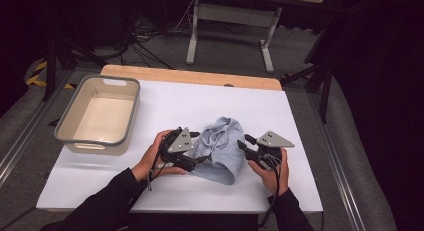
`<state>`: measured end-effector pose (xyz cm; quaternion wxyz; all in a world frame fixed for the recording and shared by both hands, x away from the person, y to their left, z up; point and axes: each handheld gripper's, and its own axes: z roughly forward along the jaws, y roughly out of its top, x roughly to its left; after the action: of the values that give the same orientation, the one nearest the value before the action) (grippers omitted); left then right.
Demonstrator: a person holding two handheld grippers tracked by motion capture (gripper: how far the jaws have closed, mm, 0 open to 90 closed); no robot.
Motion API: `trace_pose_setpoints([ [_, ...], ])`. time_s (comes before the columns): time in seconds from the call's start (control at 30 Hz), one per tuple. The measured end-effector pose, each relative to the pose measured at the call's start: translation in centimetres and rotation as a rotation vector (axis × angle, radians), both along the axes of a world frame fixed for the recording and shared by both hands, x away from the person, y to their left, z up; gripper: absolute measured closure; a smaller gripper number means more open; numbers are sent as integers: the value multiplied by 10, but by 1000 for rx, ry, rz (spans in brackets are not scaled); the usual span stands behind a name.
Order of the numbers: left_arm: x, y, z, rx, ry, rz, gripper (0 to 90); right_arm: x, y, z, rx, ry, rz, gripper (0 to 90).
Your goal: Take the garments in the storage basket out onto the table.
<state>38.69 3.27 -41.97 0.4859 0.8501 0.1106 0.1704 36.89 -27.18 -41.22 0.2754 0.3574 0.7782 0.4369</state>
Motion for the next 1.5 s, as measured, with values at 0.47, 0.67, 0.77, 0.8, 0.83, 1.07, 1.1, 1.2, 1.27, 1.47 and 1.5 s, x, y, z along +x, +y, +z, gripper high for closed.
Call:
trace_pose_setpoints([
  [0.47, 23, -6, -34, 104, 170, 39, 193, -1, 19, -5, -61, 51, 61, 437],
  [0.67, 28, -13, -45, 161, 203, 16, 313, 11, 15, -18, -68, 140, 56, 412],
  [0.77, 28, -13, -45, 161, 219, 1, 409, 14, 13, -21, -85, 171, 51, 449],
  [0.8, 29, -12, -45, 159, 223, -8, 436, 14, 14, -22, -98, 173, 50, 467],
  [0.83, 28, -12, -44, 158, 221, -12, 485, 15, 14, -23, -103, 174, 49, 486],
  [1.07, 27, -13, -42, 168, 183, 12, 740, 16, 14, -24, -113, 181, 36, 770],
  [1.1, 27, -13, -41, 173, 169, 19, 749, 16, 14, -24, -110, 174, 40, 837],
  [1.2, 25, -12, -36, 173, 134, 48, 759, 16, 14, -22, -105, 153, 37, 875],
  [1.27, 24, -8, -31, 169, 105, 71, 764, 16, 13, -20, -94, 128, 34, 880],
  [1.47, 19, 6, -13, 151, 49, 111, 771, 11, 9, -9, -60, 32, 6, 887],
  [1.5, 18, 9, -10, 143, 43, 113, 772, 10, 7, -7, -50, 15, -5, 888],
])
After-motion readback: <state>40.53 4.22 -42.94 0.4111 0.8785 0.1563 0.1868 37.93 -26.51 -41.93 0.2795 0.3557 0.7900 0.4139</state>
